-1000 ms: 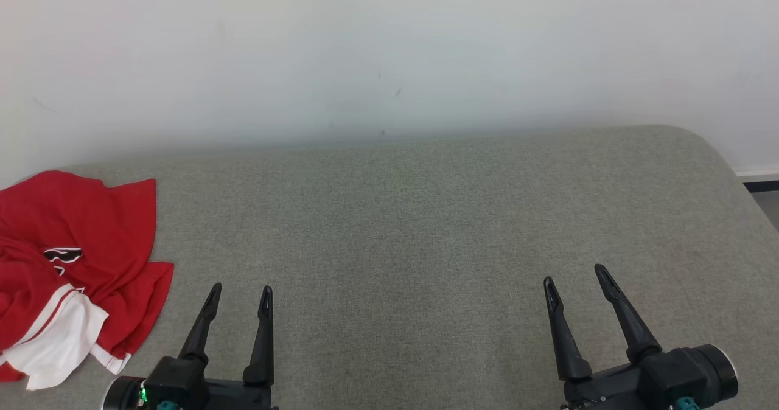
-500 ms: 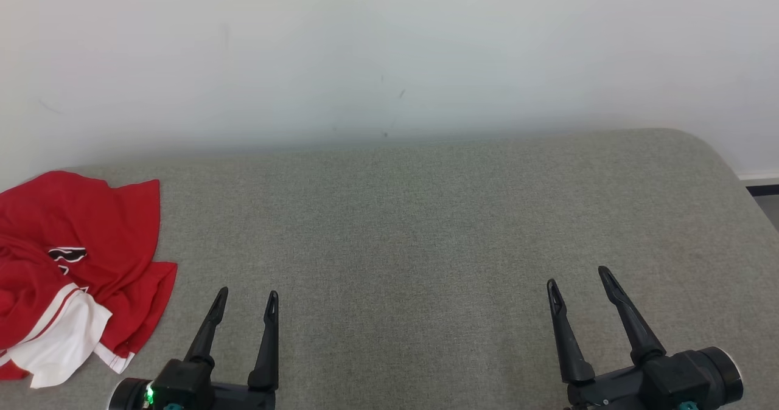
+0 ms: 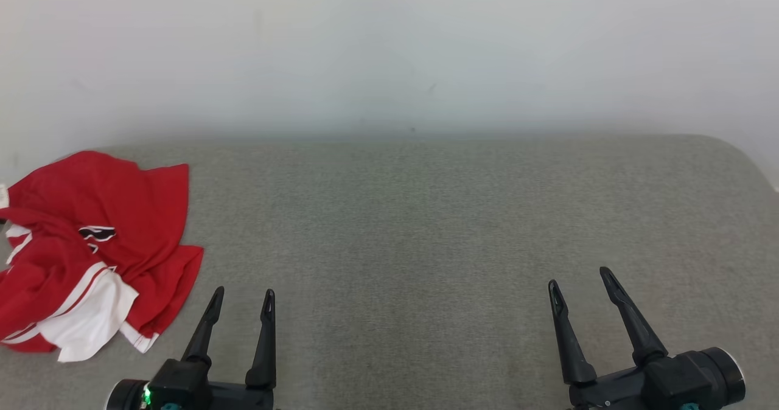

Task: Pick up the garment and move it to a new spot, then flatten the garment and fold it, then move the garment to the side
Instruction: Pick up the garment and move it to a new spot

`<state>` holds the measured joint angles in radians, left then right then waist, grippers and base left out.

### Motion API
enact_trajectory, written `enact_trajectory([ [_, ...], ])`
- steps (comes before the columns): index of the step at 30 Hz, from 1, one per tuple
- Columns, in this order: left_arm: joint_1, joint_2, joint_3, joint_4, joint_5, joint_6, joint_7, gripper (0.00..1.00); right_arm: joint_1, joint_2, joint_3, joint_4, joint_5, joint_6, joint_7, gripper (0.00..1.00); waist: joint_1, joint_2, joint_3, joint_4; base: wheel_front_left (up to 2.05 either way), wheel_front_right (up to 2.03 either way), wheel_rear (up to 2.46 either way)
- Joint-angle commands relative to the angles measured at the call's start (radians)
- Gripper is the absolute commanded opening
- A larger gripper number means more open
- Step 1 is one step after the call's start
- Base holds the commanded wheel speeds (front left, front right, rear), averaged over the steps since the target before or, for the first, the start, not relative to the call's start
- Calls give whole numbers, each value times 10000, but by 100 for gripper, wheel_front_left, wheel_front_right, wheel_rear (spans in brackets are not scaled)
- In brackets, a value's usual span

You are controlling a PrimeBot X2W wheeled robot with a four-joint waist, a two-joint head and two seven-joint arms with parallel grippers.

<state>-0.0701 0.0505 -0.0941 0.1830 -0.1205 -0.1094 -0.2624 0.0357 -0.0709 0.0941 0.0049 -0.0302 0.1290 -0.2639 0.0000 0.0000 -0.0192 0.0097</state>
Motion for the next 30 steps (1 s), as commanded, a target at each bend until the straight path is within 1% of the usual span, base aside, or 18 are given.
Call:
enact_trajectory([
  [1, 4, 0, 31, -40, -14, 41, -30, 100, 12, -38, 35, -37, -94, 33, -9, 100, 0, 0, 59, 255, 0, 0, 0],
  [4, -38, -2, 63, -90, -15, 115, -30, 100, -27, -32, 90, -36, -94, 33, -9, 100, 0, 0, 89, 579, 0, 0, 0],
  [6, -59, -2, 30, -115, 53, 122, -30, 100, -53, -24, 84, -16, -79, 33, -9, 100, 0, 0, 107, 929, 0, 0, 0],
  [15, 1, -2, 185, -269, 215, 311, -30, 100, -61, 41, 189, -49, -63, 33, -9, 100, 0, 0, 148, 1804, 0, 0, 0],
  [26, -61, -2, 196, -362, 129, 463, -30, 100, -162, 106, 242, 2, 46, 33, -9, 100, 0, 0, 242, 2589, 0, 0, 0],
  [30, -101, -4, 221, -375, 131, 457, -30, 100, -144, 111, 250, -3, 63, 33, -9, 100, 0, 0, 282, 2844, 0, 0, 0],
])
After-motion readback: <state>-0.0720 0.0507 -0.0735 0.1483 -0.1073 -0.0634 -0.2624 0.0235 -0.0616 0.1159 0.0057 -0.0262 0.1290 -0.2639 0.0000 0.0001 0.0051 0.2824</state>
